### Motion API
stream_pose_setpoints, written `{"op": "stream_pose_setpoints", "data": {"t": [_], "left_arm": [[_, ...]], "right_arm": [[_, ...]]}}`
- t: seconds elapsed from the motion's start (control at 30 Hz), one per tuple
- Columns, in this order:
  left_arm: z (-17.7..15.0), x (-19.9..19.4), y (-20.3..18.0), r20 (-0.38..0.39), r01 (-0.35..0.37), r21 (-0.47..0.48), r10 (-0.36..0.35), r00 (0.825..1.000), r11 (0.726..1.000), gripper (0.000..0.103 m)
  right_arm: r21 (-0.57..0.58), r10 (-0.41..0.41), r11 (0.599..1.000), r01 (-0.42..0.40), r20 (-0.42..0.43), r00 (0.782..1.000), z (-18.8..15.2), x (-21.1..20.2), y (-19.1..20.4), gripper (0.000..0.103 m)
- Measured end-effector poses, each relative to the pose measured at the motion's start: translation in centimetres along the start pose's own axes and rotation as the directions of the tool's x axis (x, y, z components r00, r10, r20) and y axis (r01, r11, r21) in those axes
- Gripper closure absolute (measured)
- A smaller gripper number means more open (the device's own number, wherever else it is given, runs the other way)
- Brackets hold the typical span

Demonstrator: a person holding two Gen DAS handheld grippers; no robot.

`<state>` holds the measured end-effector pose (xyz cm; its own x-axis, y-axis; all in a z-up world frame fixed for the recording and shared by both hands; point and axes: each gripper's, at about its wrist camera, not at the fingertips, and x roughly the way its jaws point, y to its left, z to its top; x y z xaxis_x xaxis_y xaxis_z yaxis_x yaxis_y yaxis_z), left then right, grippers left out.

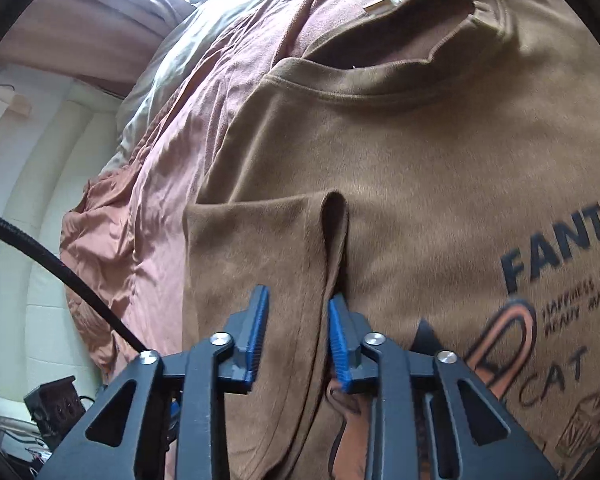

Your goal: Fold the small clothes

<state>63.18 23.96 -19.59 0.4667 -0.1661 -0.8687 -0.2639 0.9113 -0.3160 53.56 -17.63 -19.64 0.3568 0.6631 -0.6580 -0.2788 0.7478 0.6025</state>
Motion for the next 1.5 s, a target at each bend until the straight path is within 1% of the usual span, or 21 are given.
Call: {"op": "stream_pose_setpoints", "data": {"t": [0.03, 0.07, 0.13, 0.23, 0.3, 0.4, 0.53, 0.63, 0.7, 0.77, 0.83, 0.97, 1.03, 1.13, 1.2, 1.3, 1.33, 1.37, 1.43, 1.47, 1.5], "left_arm": [[-0.1, 0.0, 0.0, -0.002, -0.002, 0.001, 0.002, 1.000, 1.000, 0.068], [-0.2, -0.1, -0.1, -0.004, -0.002, 0.003, 0.002, 1.000, 1.000, 0.068], [-0.3, -0.1, -0.1, -0.008, -0.005, 0.002, 0.005, 1.000, 1.000, 0.068], [-0.5, -0.1, -0.3, -0.009, -0.014, 0.008, 0.014, 1.000, 1.000, 0.068], [-0.7, -0.2, -0.2, -0.008, -0.015, 0.007, 0.015, 1.000, 1.000, 0.068], [-1.0, -0.2, -0.3, -0.006, -0.021, 0.016, 0.021, 1.000, 1.000, 0.068], [-1.1, -0.2, -0.6, -0.015, -0.027, 0.027, 0.028, 1.000, 0.999, 0.068], [-1.3, -0.5, -0.4, -0.020, -0.022, 0.028, 0.022, 1.000, 0.999, 0.068], [-1.5, -0.7, -0.3, -0.019, -0.017, 0.023, 0.017, 1.000, 1.000, 0.068], [-1.7, -0.8, -0.3, -0.018, -0.017, 0.015, 0.017, 1.000, 1.000, 0.068], [-2.0, -1.1, -0.5, -0.016, -0.019, 0.012, 0.019, 1.000, 1.000, 0.068], [-2.4, -1.9, -0.7, -0.014, 0.000, 0.003, 0.000, 1.000, 1.000, 0.068], [-2.7, -2.4, -0.7, -0.008, -0.003, 0.000, 0.003, 1.000, 1.000, 0.068], [-3.2, -3.4, -0.5, 0.005, 0.001, -0.014, -0.001, 1.000, 1.000, 0.067], [-3.5, -4.2, -0.3, 0.012, 0.000, -0.020, 0.000, 1.000, 1.000, 0.068], [-4.1, -5.5, 0.1, 0.029, -0.002, -0.029, 0.003, 1.000, 1.000, 0.068], [-4.3, -5.9, 0.3, 0.035, -0.001, -0.035, 0.003, 0.999, 0.999, 0.068], [-4.5, -6.3, 0.4, 0.040, 0.000, -0.041, 0.002, 0.999, 0.999, 0.068], [-4.9, -7.0, 0.7, 0.051, 0.005, -0.053, -0.002, 0.999, 0.999, 0.068], [-5.1, -7.2, 0.8, 0.055, 0.007, -0.057, -0.004, 0.998, 0.998, 0.067], [-5.3, -7.5, 0.9, 0.059, 0.009, -0.061, -0.005, 0.998, 0.998, 0.067]], "right_arm": [[-0.008, -0.009, 1.000, 0.009, 0.001, 1.000, 0.3, 0.2, -0.1, 0.096], [-0.016, -0.022, 1.000, 0.022, -0.001, 1.000, 0.4, 0.3, -0.2, 0.102], [-0.003, -0.009, 1.000, 0.009, 0.002, 1.000, 0.4, 0.0, -0.6, 0.103], [-0.014, -0.039, 0.999, 0.040, 0.038, 0.998, -0.3, -1.2, -0.6, 0.103], [-0.025, -0.046, 0.999, 0.047, 0.046, 0.998, -0.9, -1.8, -0.6, 0.103], [-0.038, -0.047, 0.998, 0.048, 0.019, 0.999, -0.9, -1.4, -0.5, 0.103], [0.005, -0.045, 0.999, 0.045, -0.030, 0.999, -0.6, -1.7, -0.6, 0.101], [-0.045, -0.077, 0.996, 0.075, -0.029, 0.997, -1.1, -2.9, 0.1, 0.099], [-0.073, -0.085, 0.994, 0.081, -0.048, 0.995, -1.6, -3.3, 0.5, 0.090], [-0.084, -0.074, 0.994, 0.069, -0.053, 0.996, -2.2, -4.0, 0.8, 0.063], [-0.094, -0.046, 0.995, 0.041, -0.048, 0.998, -2.8, -4.8, 1.1, 0.050], [-0.079, 0.038, 0.996, -0.045, -0.085, 0.996, -4.0, -5.3, 1.3, 0.050], [-0.067, 0.064, 0.995, -0.071, -0.101, 0.993, -4.6, -4.9, 1.5, 0.050], [-0.079, 0.032, 0.996, -0.040, -0.104, 0.994, -5.4, -4.2, 1.6, 0.050], [-0.057, 0.051, 0.997, -0.059, -0.122, 0.991, -5.9, -3.4, 1.5, 0.050], [-0.050, 0.038, 0.998, -0.045, -0.136, 0.990, -6.6, -2.4, 1.7, 0.050], [-0.052, 0.035, 0.998, -0.042, -0.132, 0.991, -6.7, -2.3, 1.8, 0.057], [-0.050, 0.033, 0.998, -0.040, -0.130, 0.991, -6.7, -2.1, 2.0, 0.075], [-0.026, 0.034, 0.999, -0.038, -0.137, 0.990, -6.6, -1.4, 1.9, 0.097], [-0.016, 0.027, 0.999, -0.030, -0.142, 0.989, -6.7, -1.1, 1.8, 0.102], [-0.010, 0.018, 1.000, -0.020, -0.139, 0.990, -6.8, -1.2, 1.6, 0.102]]}}
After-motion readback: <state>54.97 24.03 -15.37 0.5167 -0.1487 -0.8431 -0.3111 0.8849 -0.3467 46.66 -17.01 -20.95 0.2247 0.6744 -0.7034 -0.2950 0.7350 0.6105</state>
